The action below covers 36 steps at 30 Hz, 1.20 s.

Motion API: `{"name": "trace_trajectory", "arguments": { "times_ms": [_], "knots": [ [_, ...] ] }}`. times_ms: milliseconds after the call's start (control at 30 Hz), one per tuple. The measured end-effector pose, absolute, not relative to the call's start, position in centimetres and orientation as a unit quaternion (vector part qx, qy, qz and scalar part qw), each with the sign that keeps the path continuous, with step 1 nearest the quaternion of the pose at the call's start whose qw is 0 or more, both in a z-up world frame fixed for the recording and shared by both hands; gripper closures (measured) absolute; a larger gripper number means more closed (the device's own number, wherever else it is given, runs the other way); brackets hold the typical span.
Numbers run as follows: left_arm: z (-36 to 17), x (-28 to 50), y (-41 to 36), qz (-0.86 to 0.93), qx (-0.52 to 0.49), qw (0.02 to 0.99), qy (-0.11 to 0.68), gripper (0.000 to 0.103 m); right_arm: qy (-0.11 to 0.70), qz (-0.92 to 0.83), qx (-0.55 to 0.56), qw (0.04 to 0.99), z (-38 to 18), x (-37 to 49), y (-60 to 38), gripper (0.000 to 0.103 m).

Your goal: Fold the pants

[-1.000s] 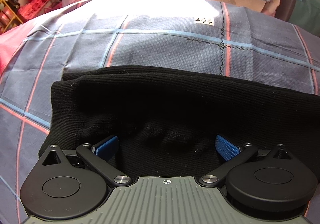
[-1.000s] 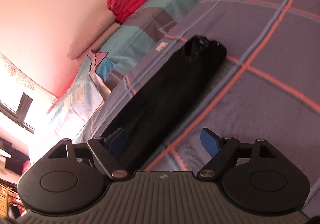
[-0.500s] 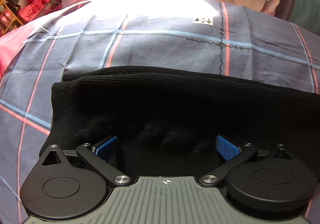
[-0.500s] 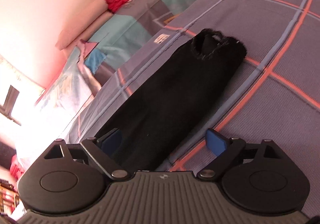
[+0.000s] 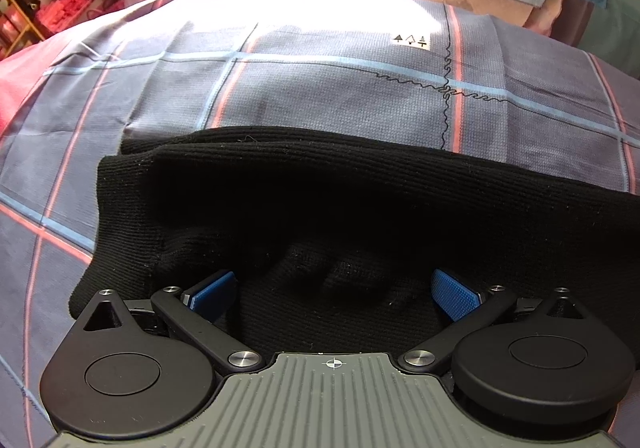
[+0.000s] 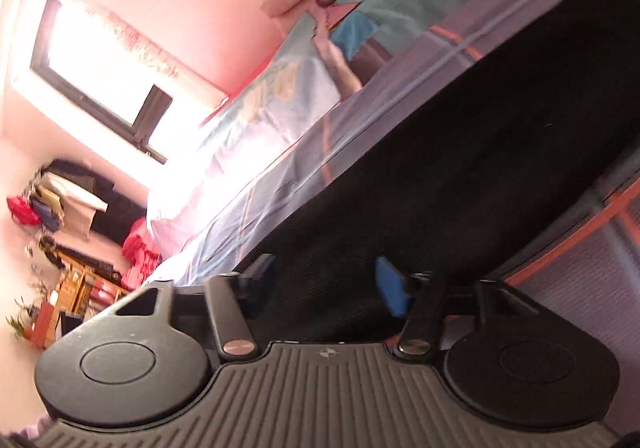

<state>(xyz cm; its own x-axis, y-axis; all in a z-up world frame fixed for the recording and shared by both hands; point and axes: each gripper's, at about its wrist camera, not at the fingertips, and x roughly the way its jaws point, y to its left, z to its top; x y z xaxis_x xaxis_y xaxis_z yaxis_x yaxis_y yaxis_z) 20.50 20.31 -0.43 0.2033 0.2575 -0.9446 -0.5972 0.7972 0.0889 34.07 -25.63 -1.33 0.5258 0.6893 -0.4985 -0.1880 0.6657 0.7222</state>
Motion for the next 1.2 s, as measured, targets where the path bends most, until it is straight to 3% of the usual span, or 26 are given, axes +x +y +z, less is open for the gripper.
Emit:
{"name": "trace_trajectory", "arguments": {
  "times_ms": [100, 233, 400, 467, 533, 567, 600, 633, 700, 767, 1000, 1100, 1167, 1200],
  "knots": [
    [-0.5, 20.8, 20.3, 0.279, -0.152, 0.764, 0.562, 0.0, 0.368, 0.181, 0.376, 0.831, -1.8, 36.8, -32.6, 0.098],
    [-0.5, 20.5, 20.3, 0.277, -0.152, 0.768, 0.557, 0.0, 0.324, 0.054, 0.369, 0.87, -0.2, 38.7, -38.7, 0.1],
    [-0.4, 19.9, 20.1, 0.278, -0.153, 0.774, 0.548, 0.0, 0.324, 0.155, 0.359, 0.862, 1.1, 38.0, -36.4, 0.056],
    [-0.4, 19.6, 20.0, 0.279, -0.154, 0.777, 0.542, 0.0, 0.36, 0.205, 0.357, 0.837, 0.1, 38.9, -34.3, 0.053],
    [-0.3, 19.2, 19.8, 0.278, -0.152, 0.781, 0.539, 0.0, 0.376, 0.176, 0.335, 0.846, -0.7, 40.3, -33.3, 0.058],
    [0.0, 18.9, 19.7, 0.273, -0.151, 0.782, 0.539, 0.0, 0.369, 0.142, 0.335, 0.855, -0.9, 40.9, -33.7, 0.09],
    [0.3, 18.5, 19.6, 0.266, -0.15, 0.784, 0.54, 0.0, 0.363, 0.091, 0.327, 0.868, -0.3, 41.2, -33.7, 0.102],
    [0.7, 18.0, 19.5, 0.26, -0.148, 0.787, 0.539, 0.0, 0.342, 0.071, 0.314, 0.883, 0.7, 40.9, -33.3, 0.1],
    [2.0, 16.2, 19.3, 0.25, -0.147, 0.801, 0.524, 0.0, 0.307, 0.1, 0.265, 0.909, 2.8, 39.5, -30.9, 0.064],
    [3.1, 14.3, 19.4, 0.256, -0.141, 0.814, 0.502, 0.0, 0.328, 0.198, 0.224, 0.896, 3.6, 38.2, -27.3, 0.052],
    [1.9, 11.7, 22.2, 0.312, -0.163, 0.789, 0.503, 0.0, 0.435, 0.53, 0.088, 0.723, 3.0, 30.8, -7.5, 0.052],
    [1.2, 11.6, 22.5, 0.309, -0.152, 0.788, 0.511, 0.0, 0.472, 0.574, 0.055, 0.666, 1.2, 29.5, -1.8, 0.045],
    [1.4, 11.8, 22.3, 0.306, -0.14, 0.789, 0.514, 0.0, 0.471, 0.512, 0.03, 0.718, 0.4, 30.3, -0.2, 0.052],
    [1.6, 11.9, 22.2, 0.302, -0.134, 0.792, 0.514, 0.0, 0.463, 0.473, 0.037, 0.749, 0.5, 31.8, -0.4, 0.09]
  ]
}}
